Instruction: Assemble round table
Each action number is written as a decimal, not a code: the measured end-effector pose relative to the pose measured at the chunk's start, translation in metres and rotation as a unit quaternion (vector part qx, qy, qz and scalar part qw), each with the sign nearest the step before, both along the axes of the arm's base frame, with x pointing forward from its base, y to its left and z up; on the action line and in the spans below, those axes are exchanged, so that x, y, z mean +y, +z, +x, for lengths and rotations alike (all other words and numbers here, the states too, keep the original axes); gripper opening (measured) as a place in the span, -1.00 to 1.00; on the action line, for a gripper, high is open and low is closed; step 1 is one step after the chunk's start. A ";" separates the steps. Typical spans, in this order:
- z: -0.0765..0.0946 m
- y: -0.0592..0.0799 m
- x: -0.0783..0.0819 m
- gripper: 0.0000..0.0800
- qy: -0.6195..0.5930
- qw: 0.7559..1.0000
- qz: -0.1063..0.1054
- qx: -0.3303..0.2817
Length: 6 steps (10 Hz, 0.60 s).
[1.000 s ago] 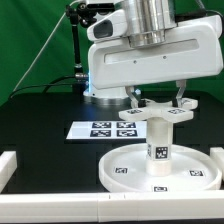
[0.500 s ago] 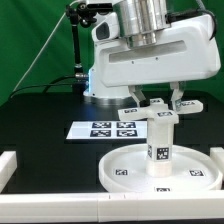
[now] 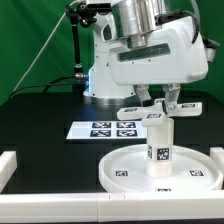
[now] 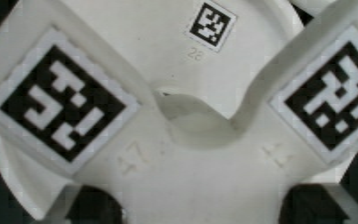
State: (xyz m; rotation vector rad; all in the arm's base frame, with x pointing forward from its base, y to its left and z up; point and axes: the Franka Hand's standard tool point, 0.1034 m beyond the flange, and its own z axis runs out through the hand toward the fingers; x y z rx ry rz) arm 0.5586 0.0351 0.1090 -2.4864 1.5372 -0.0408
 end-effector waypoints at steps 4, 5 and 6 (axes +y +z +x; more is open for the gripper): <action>-0.002 0.004 0.001 0.58 0.039 0.999 -0.002 0.003; -0.002 0.013 0.000 0.62 0.069 0.998 0.000 0.007; -0.001 0.021 0.001 0.62 0.071 0.997 0.000 0.004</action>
Offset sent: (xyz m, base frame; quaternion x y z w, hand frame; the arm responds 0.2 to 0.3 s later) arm -0.0031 -0.0048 0.0181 -0.0171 -0.0199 -0.0394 0.9989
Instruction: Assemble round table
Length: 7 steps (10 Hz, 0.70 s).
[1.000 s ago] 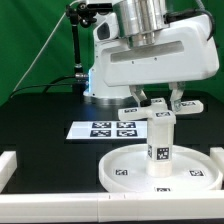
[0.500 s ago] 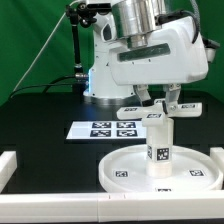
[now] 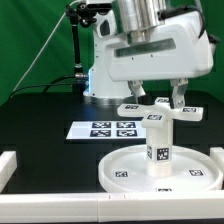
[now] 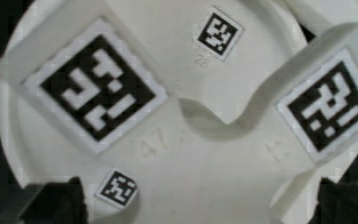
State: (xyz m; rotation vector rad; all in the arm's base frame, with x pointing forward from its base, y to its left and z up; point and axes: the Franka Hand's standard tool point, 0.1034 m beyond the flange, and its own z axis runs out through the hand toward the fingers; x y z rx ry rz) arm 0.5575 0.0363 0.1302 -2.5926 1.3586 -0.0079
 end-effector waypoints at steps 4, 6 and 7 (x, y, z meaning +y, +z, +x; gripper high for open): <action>0.000 0.010 0.002 0.62 0.041 0.999 -0.003 -0.008; -0.001 0.010 0.002 0.62 0.103 0.994 -0.011 -0.018; -0.002 0.009 0.004 0.62 0.173 0.984 -0.020 -0.025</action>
Offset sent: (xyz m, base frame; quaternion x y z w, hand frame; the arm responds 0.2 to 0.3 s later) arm 0.0000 0.0000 0.0000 0.0000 0.0000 0.0000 1.0000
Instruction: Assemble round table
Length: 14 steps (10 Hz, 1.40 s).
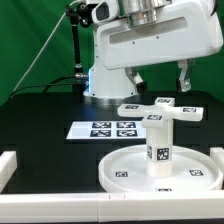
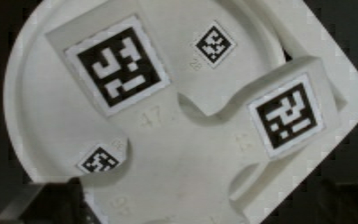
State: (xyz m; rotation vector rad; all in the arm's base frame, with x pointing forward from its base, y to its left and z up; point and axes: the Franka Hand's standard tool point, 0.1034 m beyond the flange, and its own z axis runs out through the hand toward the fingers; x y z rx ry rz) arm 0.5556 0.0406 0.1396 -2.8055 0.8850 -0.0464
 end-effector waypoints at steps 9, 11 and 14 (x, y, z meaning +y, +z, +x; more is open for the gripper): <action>0.007 0.005 0.009 0.62 0.405 0.910 -0.065 -0.056; 0.010 0.005 0.008 0.62 0.562 0.819 -0.094 -0.070; 0.021 0.005 0.007 0.62 0.676 0.728 -0.099 -0.054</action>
Offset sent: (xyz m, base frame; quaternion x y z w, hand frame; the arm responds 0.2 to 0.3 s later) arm 0.0120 0.0136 0.0018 -0.0146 -0.0156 -0.2052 0.9785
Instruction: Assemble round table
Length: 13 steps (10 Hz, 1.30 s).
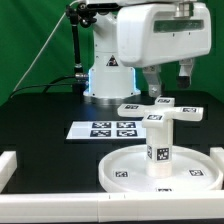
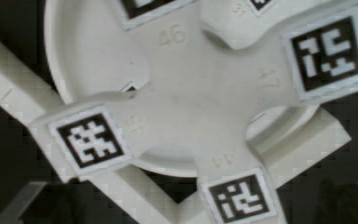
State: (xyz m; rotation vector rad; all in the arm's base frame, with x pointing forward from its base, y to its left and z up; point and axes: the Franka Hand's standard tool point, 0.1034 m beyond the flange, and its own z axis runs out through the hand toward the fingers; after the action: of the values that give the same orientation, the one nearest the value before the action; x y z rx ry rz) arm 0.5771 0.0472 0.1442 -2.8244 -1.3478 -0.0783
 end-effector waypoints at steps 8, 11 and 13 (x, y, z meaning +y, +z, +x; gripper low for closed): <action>0.003 -0.002 0.000 0.62 0.346 0.938 -0.041 -0.004; 0.003 -0.004 -0.003 0.62 0.426 0.904 -0.047 -0.002; 0.000 -0.006 -0.003 0.62 0.508 0.860 -0.055 0.003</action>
Offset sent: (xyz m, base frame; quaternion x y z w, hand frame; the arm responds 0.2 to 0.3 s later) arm 0.0000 0.0000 0.0000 0.0000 0.0000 -0.1938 0.9810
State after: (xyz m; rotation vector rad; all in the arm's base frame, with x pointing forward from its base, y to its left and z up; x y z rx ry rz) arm 0.5772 0.0442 0.1383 -1.7854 -2.6596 0.0256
